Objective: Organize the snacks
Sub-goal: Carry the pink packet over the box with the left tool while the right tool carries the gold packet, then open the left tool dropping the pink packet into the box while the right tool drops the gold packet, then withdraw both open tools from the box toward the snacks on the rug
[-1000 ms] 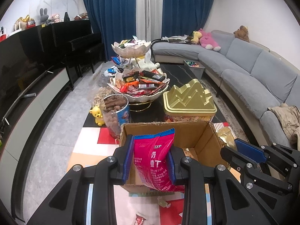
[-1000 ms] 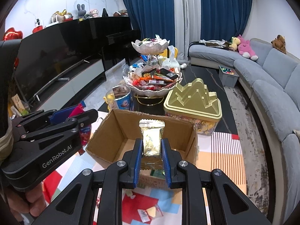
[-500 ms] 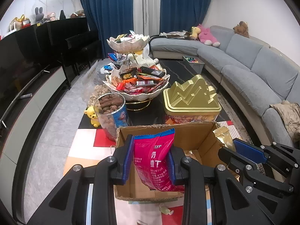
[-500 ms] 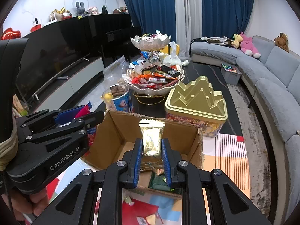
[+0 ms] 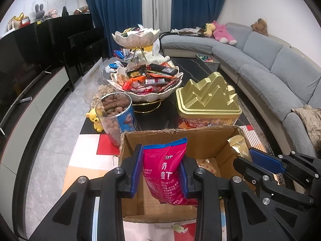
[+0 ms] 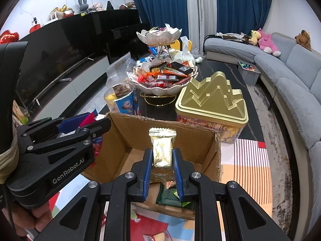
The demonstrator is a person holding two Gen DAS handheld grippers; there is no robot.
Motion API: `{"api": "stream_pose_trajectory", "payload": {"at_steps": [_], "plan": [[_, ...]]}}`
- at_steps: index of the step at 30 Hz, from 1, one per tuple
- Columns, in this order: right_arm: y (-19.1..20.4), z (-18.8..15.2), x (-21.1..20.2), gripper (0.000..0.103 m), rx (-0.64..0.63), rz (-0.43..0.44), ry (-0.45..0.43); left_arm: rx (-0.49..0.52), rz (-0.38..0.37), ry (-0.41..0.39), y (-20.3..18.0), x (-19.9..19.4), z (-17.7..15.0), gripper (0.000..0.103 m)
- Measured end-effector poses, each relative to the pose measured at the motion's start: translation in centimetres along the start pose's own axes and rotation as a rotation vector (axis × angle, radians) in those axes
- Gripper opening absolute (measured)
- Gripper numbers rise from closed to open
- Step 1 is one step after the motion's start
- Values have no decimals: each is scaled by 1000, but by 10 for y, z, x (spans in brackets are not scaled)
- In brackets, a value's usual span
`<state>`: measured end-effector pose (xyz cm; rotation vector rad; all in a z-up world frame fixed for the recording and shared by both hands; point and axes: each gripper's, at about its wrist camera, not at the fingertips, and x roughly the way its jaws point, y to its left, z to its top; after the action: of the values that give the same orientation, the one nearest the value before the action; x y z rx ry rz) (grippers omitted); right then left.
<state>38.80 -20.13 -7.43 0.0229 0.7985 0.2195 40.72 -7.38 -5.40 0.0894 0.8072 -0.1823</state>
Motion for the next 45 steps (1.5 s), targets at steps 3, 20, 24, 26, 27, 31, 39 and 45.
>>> {"api": "stream_pose_trajectory", "payload": {"at_steps": [3,20,24,26,27,31,39,45], "plan": [[-1,0,2,22,0,-2,4,0,2,8,0,2,-1,33],[-4,2,-9,66,-9,-48,-23,4,24,-3,4,-8,-5,68],[-3,3,-14,66,-6,-55,-32,1,30,-4,7,-12,-6,70],[-2,4,-17,66,-8,-56,-36,-3,35,-6,8,-16,-7,71],[-1,4,-18,66,-10,-57,-39,-4,38,-7,8,-18,-7,71],[3,5,-25,66,-15,-62,-48,-14,45,-11,12,-26,-8,71],[7,3,-42,66,-17,-76,-61,-23,60,-33,17,-48,-9,75],[9,-1,-55,66,-14,-84,-70,-23,68,-47,19,-64,-13,76]]}}
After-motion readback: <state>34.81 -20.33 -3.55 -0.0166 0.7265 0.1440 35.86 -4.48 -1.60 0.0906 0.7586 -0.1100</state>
